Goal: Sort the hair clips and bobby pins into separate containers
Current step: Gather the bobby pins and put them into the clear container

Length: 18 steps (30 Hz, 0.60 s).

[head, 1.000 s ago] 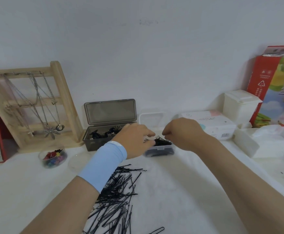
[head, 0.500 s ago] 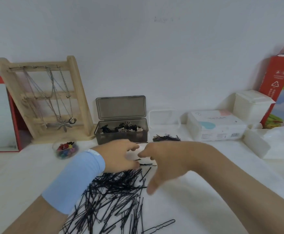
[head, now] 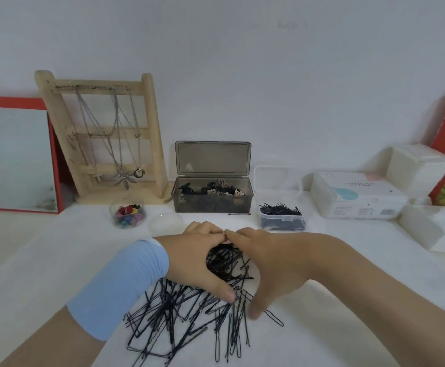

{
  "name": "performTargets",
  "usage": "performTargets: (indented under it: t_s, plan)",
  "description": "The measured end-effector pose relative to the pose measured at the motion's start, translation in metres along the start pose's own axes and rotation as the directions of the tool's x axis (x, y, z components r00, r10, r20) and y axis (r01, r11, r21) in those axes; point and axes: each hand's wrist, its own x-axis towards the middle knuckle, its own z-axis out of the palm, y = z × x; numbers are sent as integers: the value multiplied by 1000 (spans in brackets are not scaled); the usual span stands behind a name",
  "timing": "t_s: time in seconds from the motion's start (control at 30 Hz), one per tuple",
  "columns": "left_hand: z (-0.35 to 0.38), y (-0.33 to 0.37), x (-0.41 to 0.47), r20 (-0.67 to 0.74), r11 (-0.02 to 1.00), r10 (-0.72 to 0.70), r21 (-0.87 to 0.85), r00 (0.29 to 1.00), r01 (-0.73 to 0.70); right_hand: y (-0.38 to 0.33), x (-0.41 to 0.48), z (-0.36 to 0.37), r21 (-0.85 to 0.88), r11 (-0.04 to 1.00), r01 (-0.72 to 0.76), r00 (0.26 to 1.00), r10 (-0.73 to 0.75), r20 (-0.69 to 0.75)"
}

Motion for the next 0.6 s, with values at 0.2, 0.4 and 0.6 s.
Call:
performTargets:
  t_s: [0.2,0.4,0.6]
  plan:
    - [3,4,8,-150,998,12,68,989,-2,9,15,-4,39,999,-20,995,23,-95]
    - [3,3,13,-273,999,14,-47,962,-28,30,30,2,105,994,-12,973,36,-227]
    - [2,-3,12,-210,996,-67,51,975,79,29,36,7,139,989,51,973,-18,-231]
